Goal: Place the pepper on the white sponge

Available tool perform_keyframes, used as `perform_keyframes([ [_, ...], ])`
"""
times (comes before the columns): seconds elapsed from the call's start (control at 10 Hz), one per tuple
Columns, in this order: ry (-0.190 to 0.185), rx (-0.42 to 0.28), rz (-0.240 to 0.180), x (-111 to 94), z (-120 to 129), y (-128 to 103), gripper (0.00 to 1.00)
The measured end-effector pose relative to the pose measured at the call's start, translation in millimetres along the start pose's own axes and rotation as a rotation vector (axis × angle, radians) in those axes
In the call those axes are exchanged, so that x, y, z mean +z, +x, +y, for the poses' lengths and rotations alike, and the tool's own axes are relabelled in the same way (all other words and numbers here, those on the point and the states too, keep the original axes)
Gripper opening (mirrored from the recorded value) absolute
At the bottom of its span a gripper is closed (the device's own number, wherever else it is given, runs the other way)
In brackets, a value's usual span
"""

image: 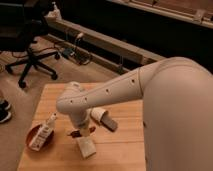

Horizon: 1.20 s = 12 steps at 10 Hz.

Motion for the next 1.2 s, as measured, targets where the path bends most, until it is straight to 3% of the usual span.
perform_keyframes([
  [0.6,-0.021,0.063,-0.005,23,19,-4,0.0],
  [1.2,-0.036,0.082,0.003,41,21,-3,0.0],
])
